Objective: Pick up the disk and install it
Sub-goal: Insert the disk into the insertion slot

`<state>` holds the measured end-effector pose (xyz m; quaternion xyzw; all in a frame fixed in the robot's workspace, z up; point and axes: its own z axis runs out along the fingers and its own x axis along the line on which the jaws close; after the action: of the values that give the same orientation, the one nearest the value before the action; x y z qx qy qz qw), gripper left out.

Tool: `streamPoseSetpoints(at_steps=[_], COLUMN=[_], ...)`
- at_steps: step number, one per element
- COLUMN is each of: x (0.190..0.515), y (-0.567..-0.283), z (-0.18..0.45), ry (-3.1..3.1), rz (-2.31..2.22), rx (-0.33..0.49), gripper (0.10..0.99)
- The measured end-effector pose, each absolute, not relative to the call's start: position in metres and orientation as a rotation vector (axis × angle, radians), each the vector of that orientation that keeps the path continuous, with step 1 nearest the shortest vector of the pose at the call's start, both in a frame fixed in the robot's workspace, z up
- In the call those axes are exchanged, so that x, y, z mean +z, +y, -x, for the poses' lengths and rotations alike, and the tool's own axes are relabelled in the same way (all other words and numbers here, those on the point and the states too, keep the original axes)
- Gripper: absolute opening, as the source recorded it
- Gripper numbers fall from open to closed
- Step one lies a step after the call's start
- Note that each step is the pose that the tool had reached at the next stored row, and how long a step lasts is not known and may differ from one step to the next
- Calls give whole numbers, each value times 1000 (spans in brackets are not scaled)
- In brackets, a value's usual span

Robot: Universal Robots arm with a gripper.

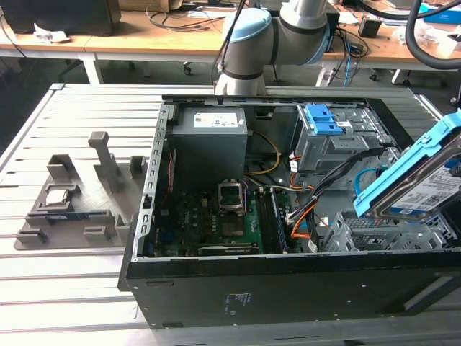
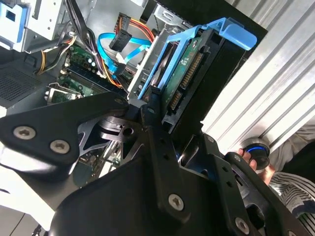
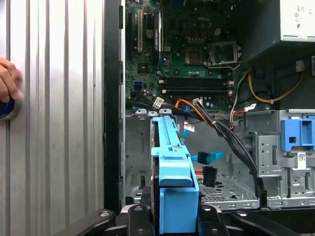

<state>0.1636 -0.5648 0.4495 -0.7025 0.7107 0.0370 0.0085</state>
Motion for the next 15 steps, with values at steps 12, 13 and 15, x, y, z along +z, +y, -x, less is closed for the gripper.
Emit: streamPoseSetpoints(at_steps=[12,13,15], x=[437,436,434], y=[-561,-561,-561], z=[-161,-159,-155], ry=[2216,2216,2216], rz=[2204,2204,2204], rx=[114,114,114], gripper=[365,365,365])
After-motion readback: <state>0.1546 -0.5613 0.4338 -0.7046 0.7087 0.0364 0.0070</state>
